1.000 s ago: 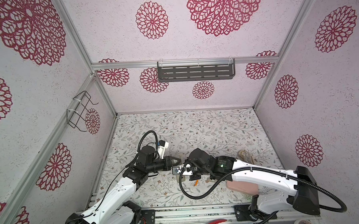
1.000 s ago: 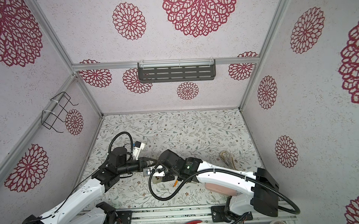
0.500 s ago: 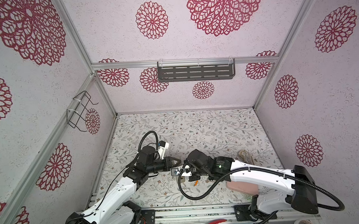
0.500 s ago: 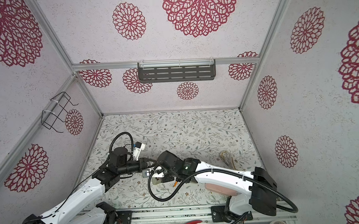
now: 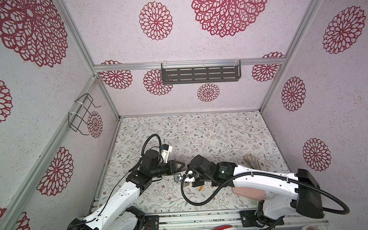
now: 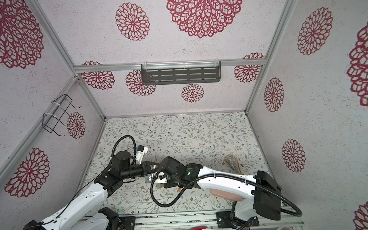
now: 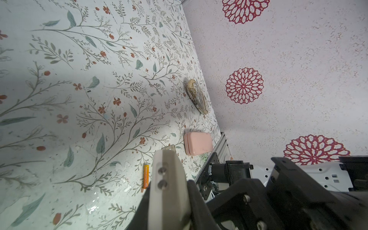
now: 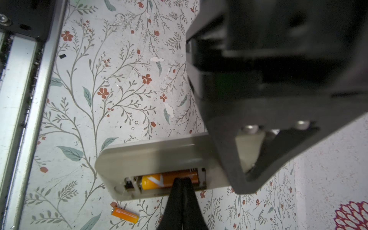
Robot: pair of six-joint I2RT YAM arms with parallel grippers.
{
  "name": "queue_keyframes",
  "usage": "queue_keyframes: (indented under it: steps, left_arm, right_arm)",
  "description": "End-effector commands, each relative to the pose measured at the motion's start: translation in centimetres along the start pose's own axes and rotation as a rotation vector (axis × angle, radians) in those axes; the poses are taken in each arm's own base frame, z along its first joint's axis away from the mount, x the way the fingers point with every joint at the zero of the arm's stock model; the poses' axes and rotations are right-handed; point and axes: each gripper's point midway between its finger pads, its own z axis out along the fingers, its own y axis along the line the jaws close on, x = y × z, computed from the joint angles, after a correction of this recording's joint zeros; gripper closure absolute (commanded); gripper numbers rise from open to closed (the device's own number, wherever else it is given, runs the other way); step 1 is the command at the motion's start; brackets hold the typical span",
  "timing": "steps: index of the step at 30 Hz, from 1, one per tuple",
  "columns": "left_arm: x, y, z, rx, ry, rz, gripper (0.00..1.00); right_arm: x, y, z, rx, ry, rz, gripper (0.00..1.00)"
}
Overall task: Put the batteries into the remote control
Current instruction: 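Press the right fingertips down on the battery to seat it, then lift the right gripper away from the remote toward the loose orange battery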
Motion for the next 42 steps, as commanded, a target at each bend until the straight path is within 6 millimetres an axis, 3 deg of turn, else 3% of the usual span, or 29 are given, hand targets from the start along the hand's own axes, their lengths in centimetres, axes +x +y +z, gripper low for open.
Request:
queue_keyframes:
  steps: [1, 6, 10, 16, 22, 26, 29, 37, 42]
  left_arm:
    - [-1.7, -4.1, -0.7, 0.143, -0.047, 0.081, 1.00]
    - [-1.8, -3.3, -0.6, 0.110, -0.054, 0.076, 1.00]
    - [-1.8, -2.4, -0.6, 0.062, -0.062, 0.071, 1.00]
    - [-2.0, -0.5, -0.6, -0.010, -0.076, 0.047, 1.00]
    - [-1.8, 0.4, -0.8, -0.030, -0.087, 0.023, 1.00]
    - [-1.9, 0.6, -1.3, -0.030, -0.103, 0.006, 1.00]
    - [-2.0, 1.5, -1.7, -0.053, -0.114, -0.025, 1.00]
    - [-2.0, 4.7, -2.4, -0.093, -0.136, -0.141, 1.00]
    - [-2.8, 4.9, -2.8, -0.080, -0.171, -0.157, 1.00]
  right_arm:
    - [1.1, 0.9, 0.8, -0.011, 0.037, 0.026, 0.96]
    - [0.3, -0.2, -0.6, 0.030, 0.006, 0.044, 0.94]
    - [-1.9, -0.8, -3.7, 0.062, -0.076, 0.086, 0.88]
    - [-2.0, -1.9, -7.7, 0.134, -0.148, 0.208, 0.67]
    - [-0.2, -0.3, -9.1, 0.088, -0.126, 0.281, 0.46]
    - [2.3, 1.4, -8.6, 0.048, -0.037, 0.258, 0.33]
    - [3.9, 2.1, -7.6, 0.036, 0.044, 0.220, 0.29]
    - [6.9, 4.4, -4.6, -0.035, 0.188, 0.136, 0.30]
    - [8.4, 6.1, -2.9, -0.107, 0.251, 0.121, 0.32]
